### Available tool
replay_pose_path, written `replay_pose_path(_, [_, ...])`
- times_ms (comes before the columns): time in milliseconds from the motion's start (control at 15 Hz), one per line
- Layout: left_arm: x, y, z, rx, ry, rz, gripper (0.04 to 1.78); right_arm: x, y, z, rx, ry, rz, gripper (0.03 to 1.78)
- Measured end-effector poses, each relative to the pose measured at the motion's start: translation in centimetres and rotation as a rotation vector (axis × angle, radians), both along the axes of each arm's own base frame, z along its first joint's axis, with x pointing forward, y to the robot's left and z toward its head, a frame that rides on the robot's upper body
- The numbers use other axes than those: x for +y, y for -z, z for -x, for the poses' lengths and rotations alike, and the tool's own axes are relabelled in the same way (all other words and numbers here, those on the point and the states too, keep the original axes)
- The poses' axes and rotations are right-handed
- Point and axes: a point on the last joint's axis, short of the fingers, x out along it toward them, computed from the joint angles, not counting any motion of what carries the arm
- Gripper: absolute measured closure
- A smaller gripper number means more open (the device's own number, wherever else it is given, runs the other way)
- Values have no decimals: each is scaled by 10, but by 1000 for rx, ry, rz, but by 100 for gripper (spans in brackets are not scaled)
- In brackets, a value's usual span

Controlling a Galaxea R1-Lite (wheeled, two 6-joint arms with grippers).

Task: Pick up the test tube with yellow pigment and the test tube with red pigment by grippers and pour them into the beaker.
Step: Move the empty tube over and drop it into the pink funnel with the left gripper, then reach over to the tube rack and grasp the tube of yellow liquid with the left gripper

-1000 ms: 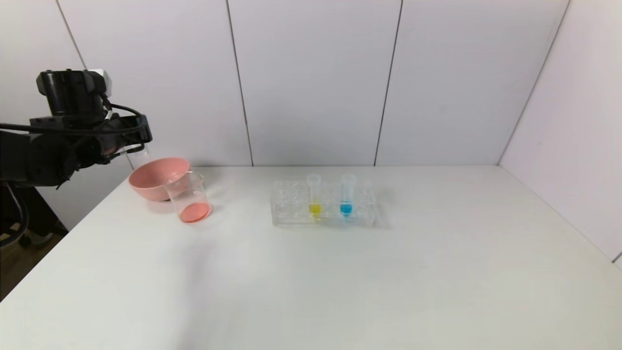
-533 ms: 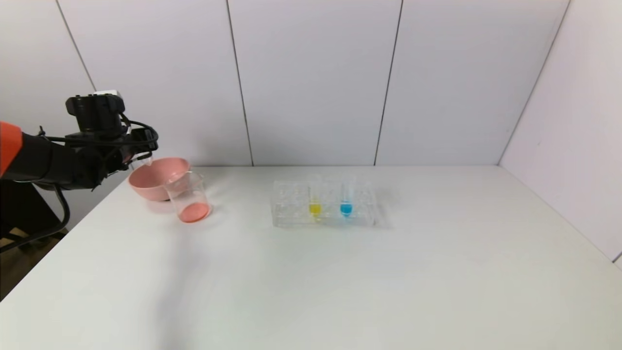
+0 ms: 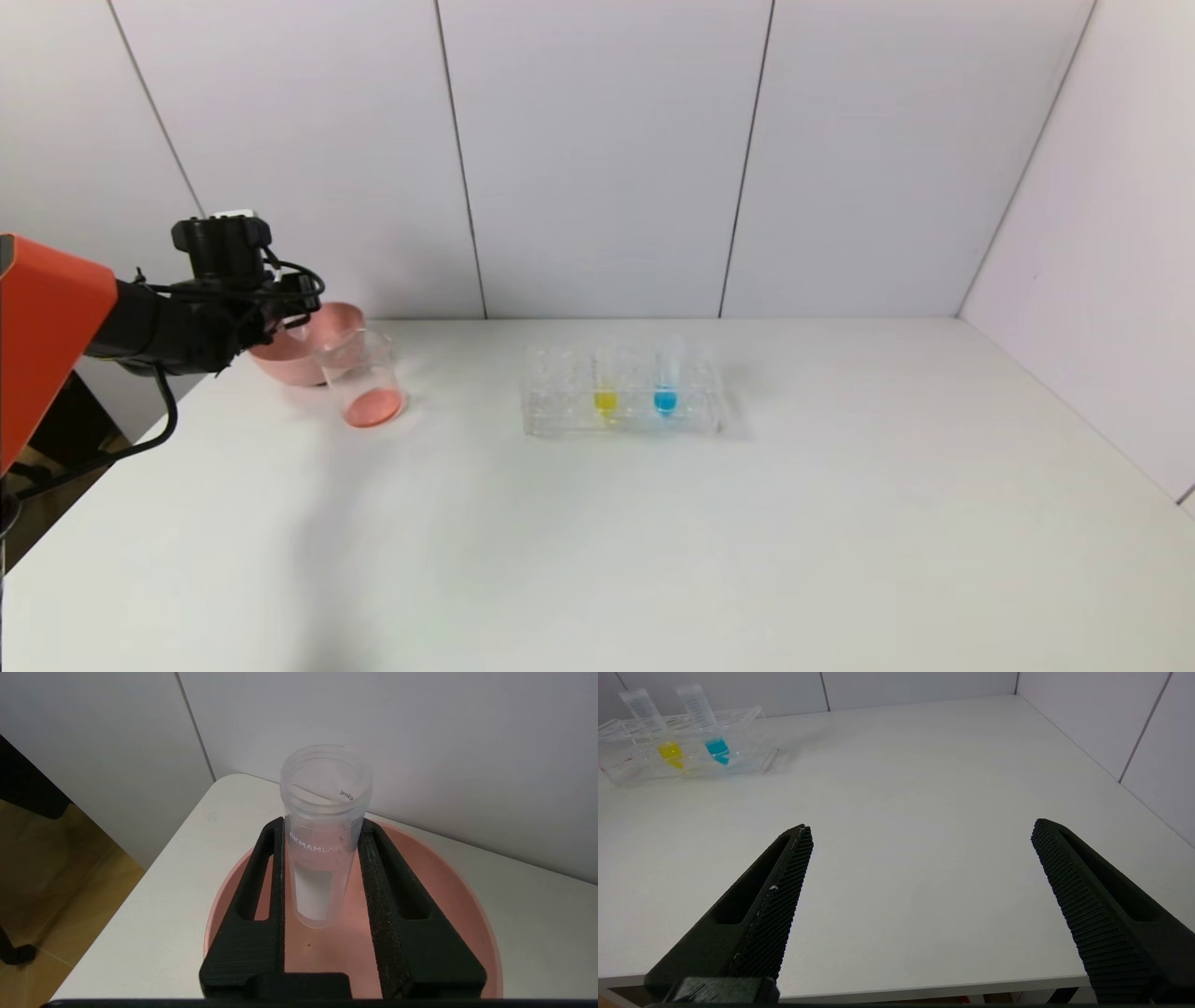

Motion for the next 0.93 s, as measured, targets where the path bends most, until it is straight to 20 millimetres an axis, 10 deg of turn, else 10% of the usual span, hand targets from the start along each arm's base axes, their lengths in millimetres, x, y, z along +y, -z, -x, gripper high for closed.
replay_pose_path(533, [-6, -15, 20, -36, 40, 7, 15, 0, 0, 0, 0, 0, 0, 10])
replay_pose_path(933, [-24, -41, 93, -6, 350, 66, 6, 0, 0, 0, 0, 0, 0, 10])
